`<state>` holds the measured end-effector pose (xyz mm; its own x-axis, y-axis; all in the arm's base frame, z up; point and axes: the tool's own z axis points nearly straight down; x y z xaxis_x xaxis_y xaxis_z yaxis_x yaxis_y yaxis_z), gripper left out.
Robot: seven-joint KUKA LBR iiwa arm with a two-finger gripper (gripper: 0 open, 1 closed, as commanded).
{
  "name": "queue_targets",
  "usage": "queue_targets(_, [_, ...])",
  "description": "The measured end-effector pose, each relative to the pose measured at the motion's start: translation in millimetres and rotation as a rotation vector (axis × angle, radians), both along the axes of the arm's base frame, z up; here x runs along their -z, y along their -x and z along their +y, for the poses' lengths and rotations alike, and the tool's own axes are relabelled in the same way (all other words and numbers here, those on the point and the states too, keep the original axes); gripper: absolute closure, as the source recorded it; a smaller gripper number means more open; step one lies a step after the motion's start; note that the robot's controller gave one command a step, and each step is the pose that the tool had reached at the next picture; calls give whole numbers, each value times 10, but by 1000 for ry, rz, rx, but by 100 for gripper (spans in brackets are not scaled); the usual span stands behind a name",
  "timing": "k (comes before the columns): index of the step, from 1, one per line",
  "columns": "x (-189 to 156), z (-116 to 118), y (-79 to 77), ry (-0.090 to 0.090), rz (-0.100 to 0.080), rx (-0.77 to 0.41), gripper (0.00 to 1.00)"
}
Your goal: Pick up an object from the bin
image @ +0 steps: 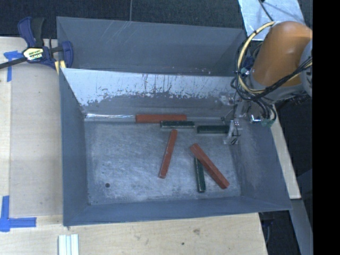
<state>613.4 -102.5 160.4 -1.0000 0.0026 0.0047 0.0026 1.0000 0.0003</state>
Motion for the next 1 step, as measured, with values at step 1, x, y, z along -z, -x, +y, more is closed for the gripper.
queue_targets(1, [172, 159, 353, 0, -5, -116, 0])
